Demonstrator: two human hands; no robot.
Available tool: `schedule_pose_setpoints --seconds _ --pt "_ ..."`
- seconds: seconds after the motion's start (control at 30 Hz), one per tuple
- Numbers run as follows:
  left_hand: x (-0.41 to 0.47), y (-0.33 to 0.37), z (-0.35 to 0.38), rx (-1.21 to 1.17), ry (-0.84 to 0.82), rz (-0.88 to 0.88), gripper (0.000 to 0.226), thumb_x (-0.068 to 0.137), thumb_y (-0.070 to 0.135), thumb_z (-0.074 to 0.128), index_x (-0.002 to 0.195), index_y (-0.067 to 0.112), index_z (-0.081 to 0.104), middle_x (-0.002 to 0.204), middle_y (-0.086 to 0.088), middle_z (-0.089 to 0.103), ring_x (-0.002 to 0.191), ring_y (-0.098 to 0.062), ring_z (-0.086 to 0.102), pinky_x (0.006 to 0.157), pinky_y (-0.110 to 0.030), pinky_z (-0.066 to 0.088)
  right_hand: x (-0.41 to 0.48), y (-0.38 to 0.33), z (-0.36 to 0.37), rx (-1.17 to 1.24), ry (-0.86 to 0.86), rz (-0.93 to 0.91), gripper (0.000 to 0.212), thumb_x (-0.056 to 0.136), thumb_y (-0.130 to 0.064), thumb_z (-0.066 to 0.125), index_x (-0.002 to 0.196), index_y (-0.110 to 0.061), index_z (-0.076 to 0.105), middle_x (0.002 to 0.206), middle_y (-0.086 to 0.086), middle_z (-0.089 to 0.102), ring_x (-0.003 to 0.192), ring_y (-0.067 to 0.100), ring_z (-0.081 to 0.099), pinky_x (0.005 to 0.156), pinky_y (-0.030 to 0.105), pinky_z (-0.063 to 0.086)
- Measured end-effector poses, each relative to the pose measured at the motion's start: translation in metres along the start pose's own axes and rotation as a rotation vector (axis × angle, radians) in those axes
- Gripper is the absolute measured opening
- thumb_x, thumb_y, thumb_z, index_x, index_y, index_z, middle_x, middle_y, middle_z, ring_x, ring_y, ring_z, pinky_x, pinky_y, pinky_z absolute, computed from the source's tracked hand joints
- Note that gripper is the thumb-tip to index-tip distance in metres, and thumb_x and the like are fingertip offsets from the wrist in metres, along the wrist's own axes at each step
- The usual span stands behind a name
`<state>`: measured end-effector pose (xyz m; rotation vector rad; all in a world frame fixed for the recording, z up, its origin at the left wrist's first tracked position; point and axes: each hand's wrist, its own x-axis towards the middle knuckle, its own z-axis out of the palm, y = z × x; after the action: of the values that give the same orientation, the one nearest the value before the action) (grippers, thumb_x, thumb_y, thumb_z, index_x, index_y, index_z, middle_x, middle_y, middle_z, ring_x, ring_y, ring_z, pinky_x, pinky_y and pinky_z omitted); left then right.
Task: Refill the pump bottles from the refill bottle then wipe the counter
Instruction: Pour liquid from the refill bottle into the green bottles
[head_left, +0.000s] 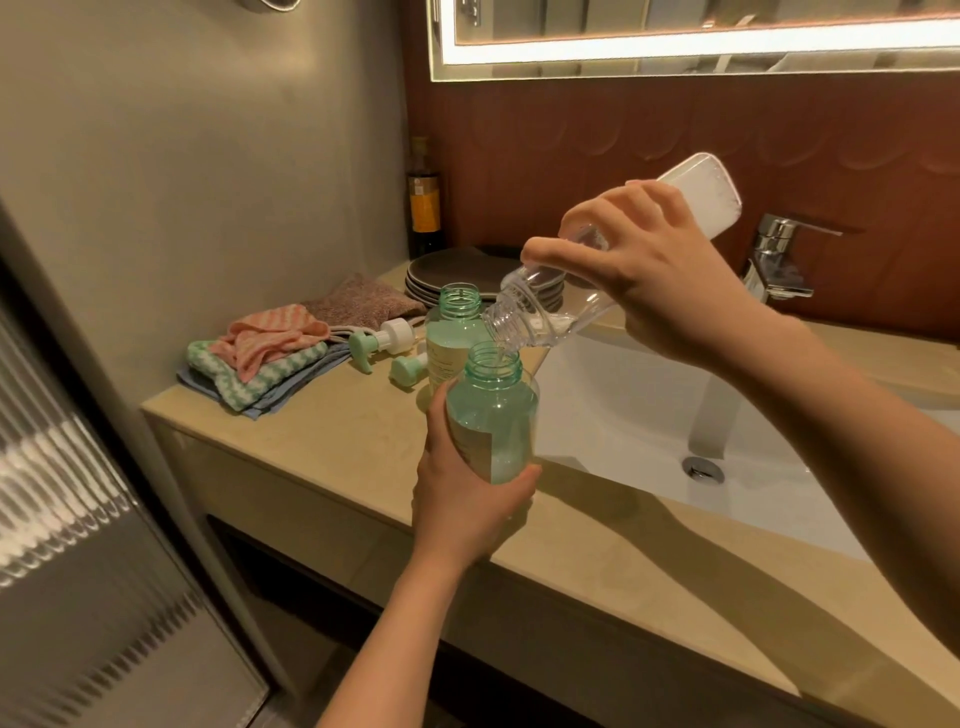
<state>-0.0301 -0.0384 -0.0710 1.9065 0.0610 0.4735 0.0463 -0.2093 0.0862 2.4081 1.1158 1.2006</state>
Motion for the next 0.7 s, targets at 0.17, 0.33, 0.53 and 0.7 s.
schedule_pose_setpoints --seconds 0.17,0.33,0.53,0.7 --pt "0.0002 0.0009 0.0 0.003 0.003 0.0 0.104 0.061 0.03 0.085 0.135 0.051 0.016 0.136 0.011 0.044 0.125 -0.016 0.044 0.1 -0.034 0.039 0.0006 0.0011 0.0001 -0.004 0.013 -0.032 0.066 0.076 0.005 0.052 0.132 -0.027 0.041 0.119 0.018 0.052 0.11 0.039 0.044 0.096 0.052 0.03" --pt "0.0001 0.0012 -0.0004 0.005 0.003 0.002 0.105 0.061 0.03 0.085 0.136 0.051 0.015 0.139 0.01 0.044 0.126 -0.017 0.043 0.102 -0.037 0.04 0.0021 0.0014 0.0009 0.003 0.009 -0.046 0.069 0.074 0.005 0.06 0.132 -0.026 0.041 0.12 0.019 0.052 0.11 0.039 0.045 0.096 0.053 0.031" --pt "-0.0003 0.0014 -0.0008 0.009 0.003 0.01 0.104 0.06 0.031 0.085 0.135 0.051 0.016 0.139 0.011 0.043 0.126 -0.016 0.043 0.102 -0.038 0.04 0.0027 0.0021 -0.001 -0.014 0.013 -0.055 0.066 0.077 0.004 0.063 0.132 -0.026 0.044 0.119 0.017 0.052 0.109 0.038 0.045 0.097 0.053 0.031" --pt "-0.0002 0.0014 -0.0006 0.008 0.005 0.007 0.105 0.06 0.031 0.085 0.136 0.051 0.015 0.14 0.011 0.043 0.127 -0.016 0.042 0.102 -0.037 0.04 0.0048 0.0023 -0.0038 -0.028 0.018 -0.078 0.061 0.08 0.0 0.064 0.131 -0.026 0.044 0.116 0.016 0.053 0.107 0.038 0.047 0.096 0.053 0.032"
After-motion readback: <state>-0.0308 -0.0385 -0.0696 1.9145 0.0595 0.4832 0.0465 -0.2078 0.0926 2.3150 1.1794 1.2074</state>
